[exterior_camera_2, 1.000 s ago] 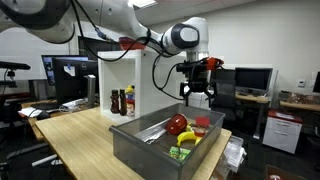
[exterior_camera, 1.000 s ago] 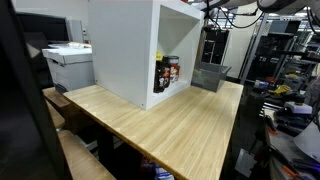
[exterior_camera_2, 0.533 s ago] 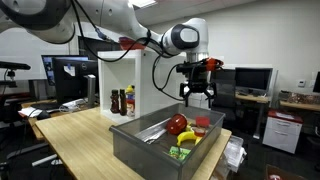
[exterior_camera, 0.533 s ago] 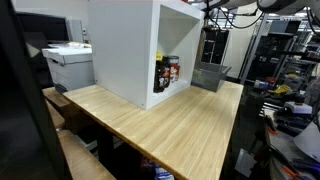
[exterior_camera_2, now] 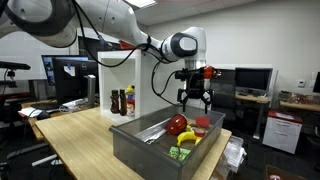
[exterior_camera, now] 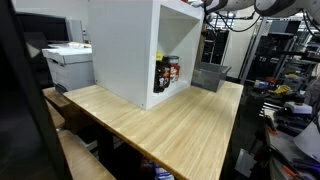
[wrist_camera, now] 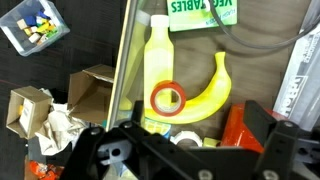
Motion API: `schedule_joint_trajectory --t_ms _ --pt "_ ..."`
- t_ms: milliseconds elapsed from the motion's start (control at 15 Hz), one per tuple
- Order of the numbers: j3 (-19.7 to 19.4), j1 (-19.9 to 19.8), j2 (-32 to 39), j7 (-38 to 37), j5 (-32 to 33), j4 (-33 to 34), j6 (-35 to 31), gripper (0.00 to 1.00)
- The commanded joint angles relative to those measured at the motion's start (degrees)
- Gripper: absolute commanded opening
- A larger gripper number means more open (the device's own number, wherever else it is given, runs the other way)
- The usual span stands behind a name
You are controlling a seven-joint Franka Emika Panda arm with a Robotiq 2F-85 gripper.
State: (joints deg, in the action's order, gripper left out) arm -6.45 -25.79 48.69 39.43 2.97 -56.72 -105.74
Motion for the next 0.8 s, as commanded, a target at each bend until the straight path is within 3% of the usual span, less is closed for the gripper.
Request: schedule_joint_trajectory --t_ms 0,733 --pt "0.62 -0.28 0.68 0.47 -0.64 -0.46 -1.02 1.0" --pt "3.39 -1.35 4.49 1.28 -1.66 0.7 -1.72 1.0"
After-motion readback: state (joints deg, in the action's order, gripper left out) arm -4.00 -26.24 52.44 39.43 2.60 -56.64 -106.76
